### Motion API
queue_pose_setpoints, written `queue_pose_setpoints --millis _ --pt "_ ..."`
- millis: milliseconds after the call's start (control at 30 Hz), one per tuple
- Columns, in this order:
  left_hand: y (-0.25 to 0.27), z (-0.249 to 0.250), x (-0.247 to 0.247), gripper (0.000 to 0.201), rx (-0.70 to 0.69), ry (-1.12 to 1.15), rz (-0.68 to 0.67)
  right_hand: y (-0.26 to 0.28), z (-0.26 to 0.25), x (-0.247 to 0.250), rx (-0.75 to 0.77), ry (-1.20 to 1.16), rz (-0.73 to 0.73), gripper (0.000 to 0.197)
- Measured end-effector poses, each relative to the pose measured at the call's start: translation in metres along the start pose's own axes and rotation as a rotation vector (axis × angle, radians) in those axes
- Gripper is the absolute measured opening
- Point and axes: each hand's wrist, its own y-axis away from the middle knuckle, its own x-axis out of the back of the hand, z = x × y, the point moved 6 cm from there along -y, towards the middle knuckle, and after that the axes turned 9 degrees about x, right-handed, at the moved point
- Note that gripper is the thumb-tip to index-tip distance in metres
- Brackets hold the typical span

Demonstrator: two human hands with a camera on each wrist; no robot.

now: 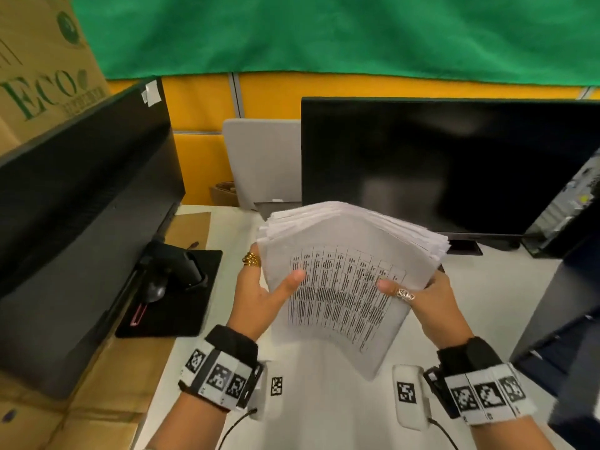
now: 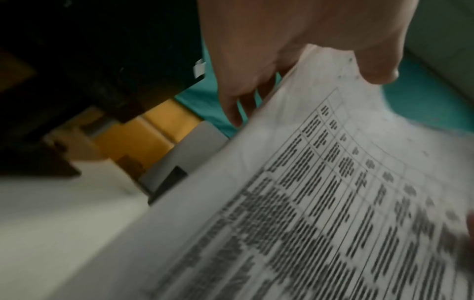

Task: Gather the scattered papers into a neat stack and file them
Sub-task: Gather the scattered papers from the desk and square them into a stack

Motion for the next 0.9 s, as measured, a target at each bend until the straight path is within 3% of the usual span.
queue_pose_setpoints --millis 133,267,300,400,433,600,733,900 --pt "-0.017 0.003 0.008 0.06 0.043 0.178 0.012 -0.007 -0.01 -0.003 0.057 -0.025 -0.132 0.05" --pt "-0.019 0.004 0.002 0.048 0.062 0.139 -0.074 -0.006 -0.002 0.002 0.049 -0.067 -0.13 0.045" --pt "-0.017 0.004 0.0 0.053 0.053 0.144 -0.085 -0.004 0.001 0.002 0.048 -0.067 -0.118 0.043" --pt "-0.014 0.002 -0.005 0.104 0.033 0.146 -0.066 -0.002 0.002 -0.002 0.047 -0.041 -0.12 0.047" --pt "-0.012 0.002 -0.005 0.106 0.025 0.149 -0.052 -0.002 0.001 -0.003 0.048 -0.038 -0.121 0.054" --pt "-0.007 0.003 0.0 0.098 -0.025 0.144 0.033 0.002 0.001 -0.003 0.081 -0.016 -0.078 0.071" --pt "-0.006 0.004 0.008 0.1 -0.026 0.238 0.011 0.002 -0.008 0.0 0.143 -0.064 -0.121 0.046" --pt "0.002 0.017 -0.001 0.086 -0.076 0.171 -0.063 0.008 -0.027 -0.007 0.248 -0.137 -0.122 0.049"
